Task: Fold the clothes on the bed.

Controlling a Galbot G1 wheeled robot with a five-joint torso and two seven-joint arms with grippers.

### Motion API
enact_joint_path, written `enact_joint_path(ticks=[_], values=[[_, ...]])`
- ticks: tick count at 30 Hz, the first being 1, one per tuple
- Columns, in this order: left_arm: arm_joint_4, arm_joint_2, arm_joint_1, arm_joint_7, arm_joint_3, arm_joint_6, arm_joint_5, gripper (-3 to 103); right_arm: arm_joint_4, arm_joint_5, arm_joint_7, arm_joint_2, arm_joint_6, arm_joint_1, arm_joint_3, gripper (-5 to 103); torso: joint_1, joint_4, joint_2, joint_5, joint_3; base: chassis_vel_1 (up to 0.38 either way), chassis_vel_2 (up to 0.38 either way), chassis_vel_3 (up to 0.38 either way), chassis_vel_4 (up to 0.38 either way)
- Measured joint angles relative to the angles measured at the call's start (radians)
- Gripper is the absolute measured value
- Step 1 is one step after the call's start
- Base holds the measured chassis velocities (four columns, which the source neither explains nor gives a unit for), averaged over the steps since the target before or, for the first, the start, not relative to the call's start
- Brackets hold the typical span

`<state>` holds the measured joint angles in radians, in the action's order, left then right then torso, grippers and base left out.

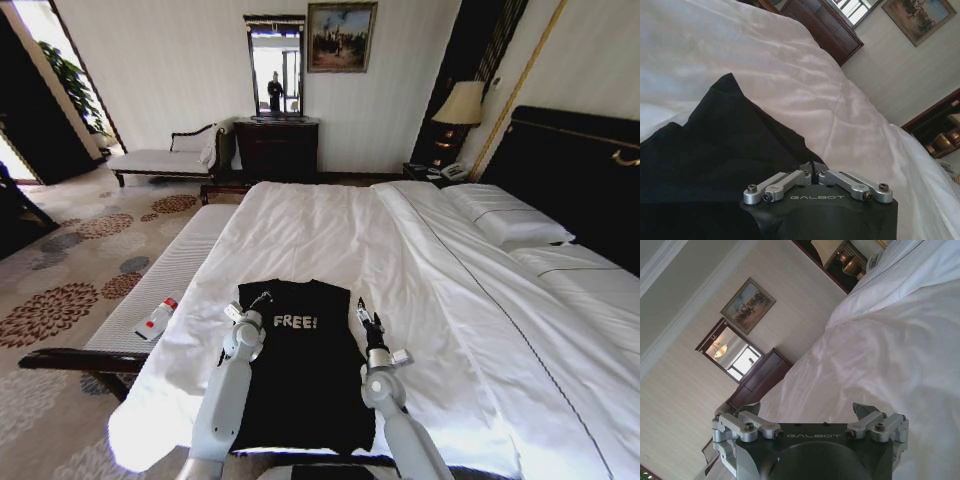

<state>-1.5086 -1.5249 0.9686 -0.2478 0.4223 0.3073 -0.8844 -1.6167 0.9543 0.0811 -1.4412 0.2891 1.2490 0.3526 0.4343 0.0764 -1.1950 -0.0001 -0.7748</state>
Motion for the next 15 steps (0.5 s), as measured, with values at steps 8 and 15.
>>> enact_joint_path(ticks=[8, 15], values=[[-0.114, 0.016, 0.098, 0.016, 0.059, 0.060, -0.032, 28, 0.000, -0.001, -0.001, -0.002, 0.002, 0.000, -0.004, 100, 0.000, -0.0002, 0.000, -0.0001, 0.000, 0.000, 0.000, 0.000, 0.000], [-0.148, 0.033, 0.133, 0.021, 0.165, 0.073, -0.118, 49, 0.000, -0.003, -0.002, -0.001, 0.004, 0.003, -0.011, 100, 0.000, -0.0003, 0.000, 0.0000, 0.000, 0.000, 0.000, 0.000, 0.000]])
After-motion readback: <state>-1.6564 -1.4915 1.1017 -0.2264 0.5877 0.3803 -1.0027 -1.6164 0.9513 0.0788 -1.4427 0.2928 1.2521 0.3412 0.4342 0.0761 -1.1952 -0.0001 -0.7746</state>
